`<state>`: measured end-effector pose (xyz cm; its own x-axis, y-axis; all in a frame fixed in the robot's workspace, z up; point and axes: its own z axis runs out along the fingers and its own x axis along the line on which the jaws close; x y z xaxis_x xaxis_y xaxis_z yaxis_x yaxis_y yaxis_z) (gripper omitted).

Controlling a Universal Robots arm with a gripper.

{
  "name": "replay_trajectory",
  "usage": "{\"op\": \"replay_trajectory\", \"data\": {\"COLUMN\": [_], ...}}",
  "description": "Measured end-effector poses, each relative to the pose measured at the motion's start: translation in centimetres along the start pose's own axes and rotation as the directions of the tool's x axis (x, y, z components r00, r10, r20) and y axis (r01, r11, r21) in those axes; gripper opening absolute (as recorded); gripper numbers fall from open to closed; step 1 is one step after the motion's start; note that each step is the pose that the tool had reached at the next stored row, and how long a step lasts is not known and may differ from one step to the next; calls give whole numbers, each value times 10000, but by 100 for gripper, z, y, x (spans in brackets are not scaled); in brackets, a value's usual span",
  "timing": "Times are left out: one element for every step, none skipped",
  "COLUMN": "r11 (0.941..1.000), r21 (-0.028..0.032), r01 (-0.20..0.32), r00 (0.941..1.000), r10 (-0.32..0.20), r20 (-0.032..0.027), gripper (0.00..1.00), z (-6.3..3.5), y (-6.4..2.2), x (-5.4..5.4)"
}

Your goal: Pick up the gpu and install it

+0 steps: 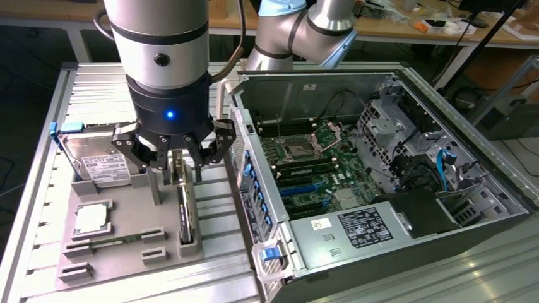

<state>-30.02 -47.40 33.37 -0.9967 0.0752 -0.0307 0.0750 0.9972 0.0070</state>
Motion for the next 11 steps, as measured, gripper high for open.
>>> {"op": "replay_trajectory", "data": {"r11": [10000,10000,10000,10000,10000,10000,10000,10000,10000,10000,10000], "r21": [8,16,24,31,37,46,54,64,70,78,87], "r01": [0,1,1,1,1,2,2,3,3,3,3], "r00": [10000,10000,10000,10000,10000,10000,10000,10000,10000,10000,10000], "r10": [0,-1,-1,-1,-1,-2,-2,-3,-3,-3,-3], "r20": [0,1,1,2,3,3,4,5,6,6,7], "gripper": [47,47,47,47,47,47,47,47,47,47,47], "z": [5,11,16,21,26,32,37,43,47,52,57], "y": [0,-1,-1,-1,-2,-2,-2,-3,-3,-3,-3], "x": [-1,-2,-3,-4,-5,-5,-6,-7,-8,-8,-8]}}
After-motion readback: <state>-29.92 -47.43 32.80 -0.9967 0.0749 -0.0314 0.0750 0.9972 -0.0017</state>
